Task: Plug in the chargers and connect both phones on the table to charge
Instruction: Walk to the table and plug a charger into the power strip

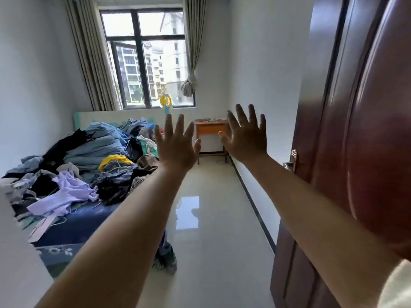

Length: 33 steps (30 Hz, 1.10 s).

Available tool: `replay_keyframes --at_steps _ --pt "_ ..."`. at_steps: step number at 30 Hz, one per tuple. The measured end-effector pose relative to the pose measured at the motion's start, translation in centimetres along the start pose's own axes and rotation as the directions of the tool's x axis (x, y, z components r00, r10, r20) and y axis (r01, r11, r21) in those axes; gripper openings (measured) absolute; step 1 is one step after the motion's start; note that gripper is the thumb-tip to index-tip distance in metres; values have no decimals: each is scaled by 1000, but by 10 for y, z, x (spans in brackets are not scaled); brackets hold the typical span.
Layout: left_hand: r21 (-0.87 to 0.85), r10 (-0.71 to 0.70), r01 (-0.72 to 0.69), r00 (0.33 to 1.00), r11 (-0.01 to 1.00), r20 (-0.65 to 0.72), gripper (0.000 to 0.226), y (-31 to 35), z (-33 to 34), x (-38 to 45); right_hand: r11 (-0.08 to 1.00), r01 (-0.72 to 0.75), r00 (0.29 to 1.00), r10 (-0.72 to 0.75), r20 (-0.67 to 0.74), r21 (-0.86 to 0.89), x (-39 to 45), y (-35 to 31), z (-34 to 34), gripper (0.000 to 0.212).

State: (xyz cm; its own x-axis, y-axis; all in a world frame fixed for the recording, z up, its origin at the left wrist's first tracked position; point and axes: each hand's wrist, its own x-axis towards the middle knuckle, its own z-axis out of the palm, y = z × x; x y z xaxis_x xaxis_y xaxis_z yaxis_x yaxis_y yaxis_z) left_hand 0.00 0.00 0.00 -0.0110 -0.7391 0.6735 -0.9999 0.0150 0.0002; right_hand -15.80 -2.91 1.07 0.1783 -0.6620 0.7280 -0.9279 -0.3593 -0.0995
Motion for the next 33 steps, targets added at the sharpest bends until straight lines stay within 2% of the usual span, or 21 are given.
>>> replay_keyframes --at_steps 5,10,18,24,30,33 --pt "16 -41 38 973 999 227 53 -13 80 -1 999 -50 976 53 210 -18 -7 4 79 57" --pt "-7 -58 66 929 998 366 54 -24 176 19 996 -78 929 85 360 -32 1 29 177 53" --pt "-14 -57 78 828 997 558 52 -20 339 122 989 -143 828 140 543 -36 79 105 337 50" --pt "-20 -37 60 807 998 589 53 -39 434 207 988 -136 818 154 554 -73 165 147 433 50" --pt "2 -98 120 800 993 592 52 -96 537 298 995 -87 809 100 580 -51 253 149 556 52" --pt "-10 -88 116 805 993 587 52 -129 589 355 993 -109 809 115 577 -45 305 148 618 52"
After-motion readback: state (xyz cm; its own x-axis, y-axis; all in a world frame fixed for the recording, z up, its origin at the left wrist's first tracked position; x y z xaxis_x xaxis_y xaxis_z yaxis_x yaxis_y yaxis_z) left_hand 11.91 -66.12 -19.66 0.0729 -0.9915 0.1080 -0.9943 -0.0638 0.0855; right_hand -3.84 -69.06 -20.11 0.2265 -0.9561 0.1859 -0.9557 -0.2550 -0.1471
